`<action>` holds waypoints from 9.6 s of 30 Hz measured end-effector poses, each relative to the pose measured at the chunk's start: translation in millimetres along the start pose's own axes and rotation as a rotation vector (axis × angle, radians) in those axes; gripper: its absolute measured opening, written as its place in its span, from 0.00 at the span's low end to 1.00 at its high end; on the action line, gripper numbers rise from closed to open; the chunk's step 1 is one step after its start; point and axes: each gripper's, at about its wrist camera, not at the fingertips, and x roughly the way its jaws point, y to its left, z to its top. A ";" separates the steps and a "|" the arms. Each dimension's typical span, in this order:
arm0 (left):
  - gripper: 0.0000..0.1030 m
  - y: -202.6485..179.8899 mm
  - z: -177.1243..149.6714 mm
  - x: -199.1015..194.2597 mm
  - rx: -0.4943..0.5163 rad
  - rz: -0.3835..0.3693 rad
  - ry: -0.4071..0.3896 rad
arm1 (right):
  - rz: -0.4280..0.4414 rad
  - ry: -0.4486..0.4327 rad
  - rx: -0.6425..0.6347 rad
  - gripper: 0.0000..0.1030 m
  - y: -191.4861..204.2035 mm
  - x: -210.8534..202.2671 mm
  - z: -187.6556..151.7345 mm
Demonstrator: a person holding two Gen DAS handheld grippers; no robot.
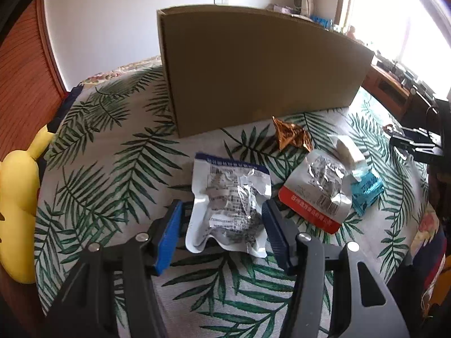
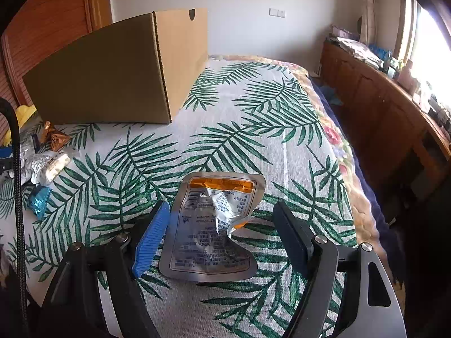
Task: Organize snacks
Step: 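Close left tool on silver sachet while right tool grasps orange-topped pouch, then lift both held sachets and carry them over the cardboard box, then open left tool dropping silver sachet while right tool releases pouch into box, then lower left tool to red-edged sachet while right tool reaches blue candy, then close right tool on blue candy while left tool grasps red-edged sachet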
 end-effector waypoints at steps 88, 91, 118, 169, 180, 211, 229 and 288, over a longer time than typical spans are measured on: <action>0.57 -56.4 43.7 -70.7 0.008 -0.071 -0.247 | 0.134 -0.144 -0.026 0.22 37.6 -85.0 30.5; 0.57 -55.7 53.3 -75.6 -0.004 -0.075 -0.268 | 0.146 -0.166 -0.040 0.22 45.9 -92.2 42.4; 0.57 -46.8 131.9 -65.3 -0.003 -0.026 -0.311 | 0.182 -0.216 -0.071 0.22 89.0 -69.2 140.3; 0.69 -42.2 160.6 -25.0 -0.062 0.024 -0.270 | 0.210 -0.161 -0.043 0.36 116.3 -30.4 156.0; 0.69 -50.3 135.1 -56.2 0.025 0.021 -0.295 | 0.278 -0.219 -0.091 0.37 122.7 -73.3 118.4; 0.69 -35.4 14.6 -37.0 0.044 -0.011 -0.165 | 0.342 -0.006 -0.171 0.39 169.6 -21.6 18.1; 0.69 -36.5 6.0 -28.9 0.039 -0.027 -0.143 | 0.357 0.072 -0.273 0.44 187.9 -32.0 1.1; 0.66 -99.1 32.7 33.6 0.285 -0.141 0.098 | 0.232 -0.036 -0.075 0.32 90.2 -29.5 -19.5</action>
